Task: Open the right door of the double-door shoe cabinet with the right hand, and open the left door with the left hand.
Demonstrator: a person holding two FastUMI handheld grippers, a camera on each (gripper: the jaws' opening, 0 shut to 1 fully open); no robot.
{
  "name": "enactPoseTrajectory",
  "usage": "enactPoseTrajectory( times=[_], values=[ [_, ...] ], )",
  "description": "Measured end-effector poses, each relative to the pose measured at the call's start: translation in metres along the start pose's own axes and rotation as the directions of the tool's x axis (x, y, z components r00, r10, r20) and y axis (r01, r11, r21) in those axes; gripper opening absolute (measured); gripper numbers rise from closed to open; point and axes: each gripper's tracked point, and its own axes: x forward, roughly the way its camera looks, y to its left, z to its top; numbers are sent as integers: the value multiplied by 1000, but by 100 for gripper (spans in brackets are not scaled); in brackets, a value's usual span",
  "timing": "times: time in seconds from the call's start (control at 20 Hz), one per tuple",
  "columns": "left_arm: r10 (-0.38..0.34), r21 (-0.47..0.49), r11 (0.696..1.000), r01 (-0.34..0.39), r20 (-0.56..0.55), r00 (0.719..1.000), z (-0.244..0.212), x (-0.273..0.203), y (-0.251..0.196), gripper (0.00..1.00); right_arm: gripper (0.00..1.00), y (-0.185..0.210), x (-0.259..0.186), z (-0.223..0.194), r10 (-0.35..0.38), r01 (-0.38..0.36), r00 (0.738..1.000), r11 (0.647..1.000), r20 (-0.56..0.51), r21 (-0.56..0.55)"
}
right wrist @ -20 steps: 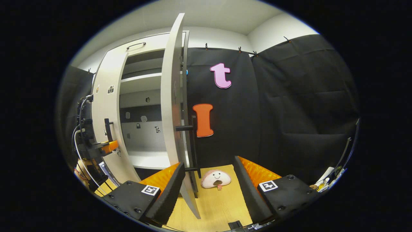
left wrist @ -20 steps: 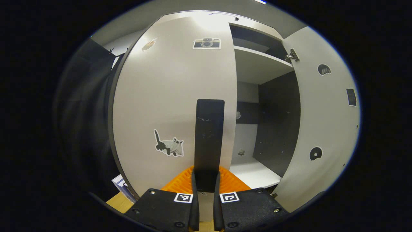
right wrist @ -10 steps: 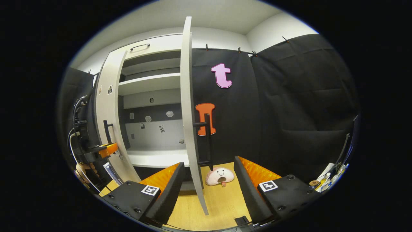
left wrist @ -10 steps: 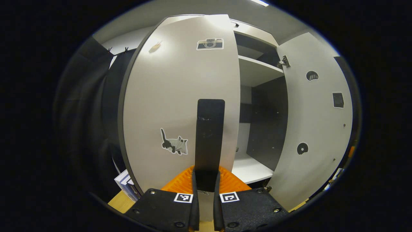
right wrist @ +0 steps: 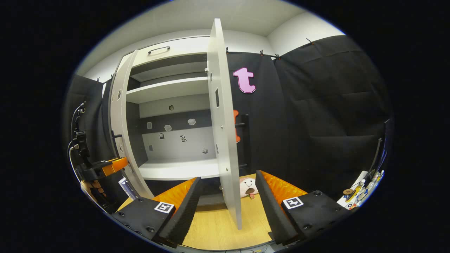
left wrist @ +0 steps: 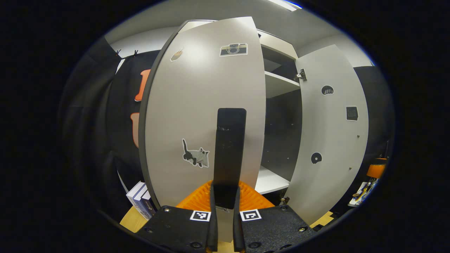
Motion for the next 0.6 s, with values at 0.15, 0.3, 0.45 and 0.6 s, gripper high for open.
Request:
enactPoseTrajectory(
  times=[0.15,0.3,0.45,0.6],
  values=[
    [-16,-8,1000,16,2,1000,0,-9,6,17,89,8,2,-1,-1,1,1000,1000,1,10],
    [-24,-11,1000,24,1,1000,0,-20,11,17,97,14,-7,-6,-4,4,1000,1000,-2,10],
    [-34,-28,999,34,7,999,0,-30,19,17,97,21,-8,-6,-1,1,1000,1000,-2,9],
    [-41,-32,999,41,11,999,1,-40,24,17,94,28,-10,-6,5,-5,1000,1000,0,-1]
  ],
)
